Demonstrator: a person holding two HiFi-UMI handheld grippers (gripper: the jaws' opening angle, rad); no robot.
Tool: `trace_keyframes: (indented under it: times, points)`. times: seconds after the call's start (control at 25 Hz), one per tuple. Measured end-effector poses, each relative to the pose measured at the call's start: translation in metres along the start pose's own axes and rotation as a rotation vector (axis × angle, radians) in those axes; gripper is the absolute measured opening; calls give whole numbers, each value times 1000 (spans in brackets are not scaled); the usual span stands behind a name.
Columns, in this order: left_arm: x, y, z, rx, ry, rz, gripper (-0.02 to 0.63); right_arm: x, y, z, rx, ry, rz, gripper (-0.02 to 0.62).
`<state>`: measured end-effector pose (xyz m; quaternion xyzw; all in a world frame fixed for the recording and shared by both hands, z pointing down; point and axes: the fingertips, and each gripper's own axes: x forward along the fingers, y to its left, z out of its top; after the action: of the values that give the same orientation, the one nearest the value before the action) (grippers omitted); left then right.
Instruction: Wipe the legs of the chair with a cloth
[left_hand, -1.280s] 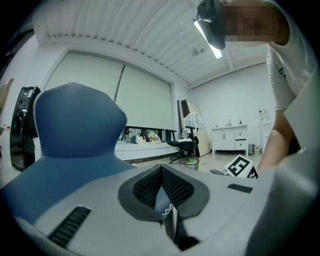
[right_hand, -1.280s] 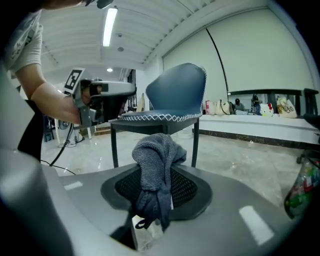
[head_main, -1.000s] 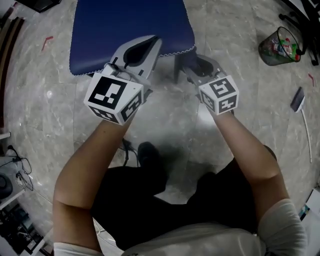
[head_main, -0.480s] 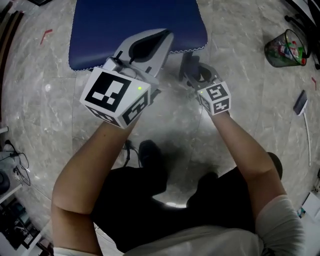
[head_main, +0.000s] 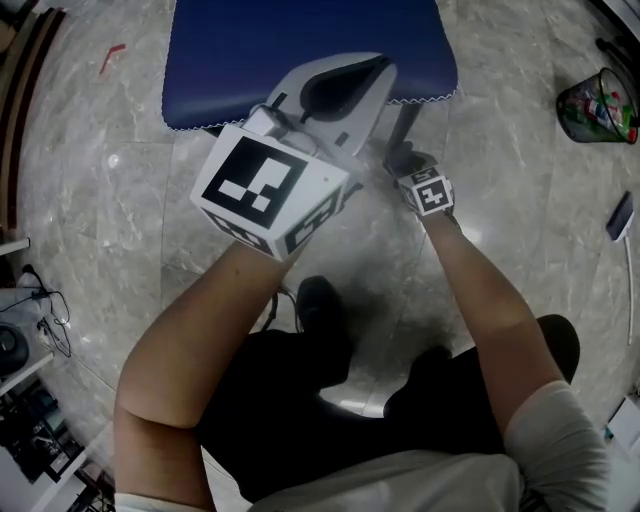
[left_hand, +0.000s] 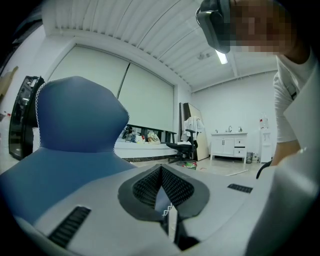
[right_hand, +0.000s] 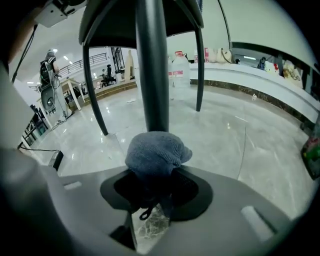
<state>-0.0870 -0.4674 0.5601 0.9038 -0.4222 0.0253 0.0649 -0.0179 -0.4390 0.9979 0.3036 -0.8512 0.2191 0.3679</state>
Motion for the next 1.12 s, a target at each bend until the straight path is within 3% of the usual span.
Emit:
trace_keyframes:
  times: [0.12,0.4,0.52,0.68,0.96,1.12]
  points:
    - [-3,-3,1,20,-8,-9,6,-32,6,31,-18,-64,-1,138]
    - [-1,-4,0,8,22,9,6,-188,24,186,-153,-372,10,138]
    - [3,-7,1,18,25,2,6,-213,22,211,-161,-424,-3,140]
    - [3,-6,2,-2,18,4,6,-179,18,179,-136,-410,-37,138]
    - [3,-4,0,0,15,-2,6,-63,7,64,-79,-177,-23,137]
    - [3,-6,0,8,14,-9,6,-19,1,19,-86,-65,-37,135]
